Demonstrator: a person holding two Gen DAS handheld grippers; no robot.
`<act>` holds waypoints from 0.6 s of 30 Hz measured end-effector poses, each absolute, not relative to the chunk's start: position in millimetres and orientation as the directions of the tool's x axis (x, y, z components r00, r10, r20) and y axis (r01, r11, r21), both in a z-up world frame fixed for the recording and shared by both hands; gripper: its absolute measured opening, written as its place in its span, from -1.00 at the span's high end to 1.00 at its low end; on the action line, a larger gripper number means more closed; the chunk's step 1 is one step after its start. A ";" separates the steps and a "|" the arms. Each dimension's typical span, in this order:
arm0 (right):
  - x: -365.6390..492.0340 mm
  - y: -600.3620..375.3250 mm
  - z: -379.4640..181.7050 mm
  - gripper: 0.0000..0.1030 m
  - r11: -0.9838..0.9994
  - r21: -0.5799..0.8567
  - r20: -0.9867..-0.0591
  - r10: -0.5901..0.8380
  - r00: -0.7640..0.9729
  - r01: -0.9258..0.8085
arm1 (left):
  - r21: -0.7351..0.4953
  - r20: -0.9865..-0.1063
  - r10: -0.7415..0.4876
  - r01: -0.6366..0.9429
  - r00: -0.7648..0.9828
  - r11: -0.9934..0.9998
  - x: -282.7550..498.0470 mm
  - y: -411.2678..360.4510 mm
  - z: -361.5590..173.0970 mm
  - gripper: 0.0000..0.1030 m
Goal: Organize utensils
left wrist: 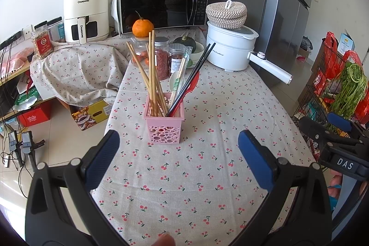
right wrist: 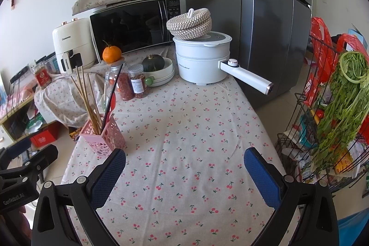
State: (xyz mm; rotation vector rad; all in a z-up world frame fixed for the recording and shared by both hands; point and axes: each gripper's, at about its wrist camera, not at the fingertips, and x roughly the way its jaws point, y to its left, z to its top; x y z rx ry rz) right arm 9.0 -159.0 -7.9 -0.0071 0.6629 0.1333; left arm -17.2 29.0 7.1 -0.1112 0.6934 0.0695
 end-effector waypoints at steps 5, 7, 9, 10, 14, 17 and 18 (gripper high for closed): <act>9.0 -158.8 -8.0 -1.00 0.992 0.037 -0.615 0.121 0.779 -0.125 | -0.086 -0.637 0.019 -0.095 0.770 0.992 -17.7 28.8 7.9 -0.98; 8.9 -158.7 -8.1 -1.00 0.992 0.036 -0.615 0.120 0.779 -0.124 | -0.089 -0.639 0.015 -0.093 0.769 0.992 -16.9 28.5 7.6 -0.98; 9.5 -159.1 -7.9 -1.00 0.992 0.037 -0.615 0.121 0.780 -0.124 | -0.090 -0.641 0.011 -0.089 0.768 0.992 -16.9 28.7 7.3 -0.98; 9.1 -158.7 -8.1 -1.00 0.992 0.037 -0.615 0.121 0.779 -0.124 | -0.090 -0.641 0.010 -0.089 0.767 0.992 -16.9 28.5 7.3 -0.98; 9.6 -159.1 -7.9 -1.00 0.991 0.037 -0.615 0.121 0.779 -0.125 | -0.093 -0.641 0.008 -0.088 0.767 0.992 -17.2 28.3 7.2 -0.98; 9.7 -159.0 -7.9 -1.00 0.991 0.036 -0.616 0.121 0.778 -0.125 | -0.100 -0.642 0.001 -0.085 0.766 0.991 -17.0 28.4 6.4 -0.98; 9.5 -159.2 -8.5 -1.00 0.992 0.037 -0.617 0.120 0.778 -0.124 | -0.104 -0.643 -0.004 -0.082 0.766 0.991 -17.2 28.5 6.3 -0.98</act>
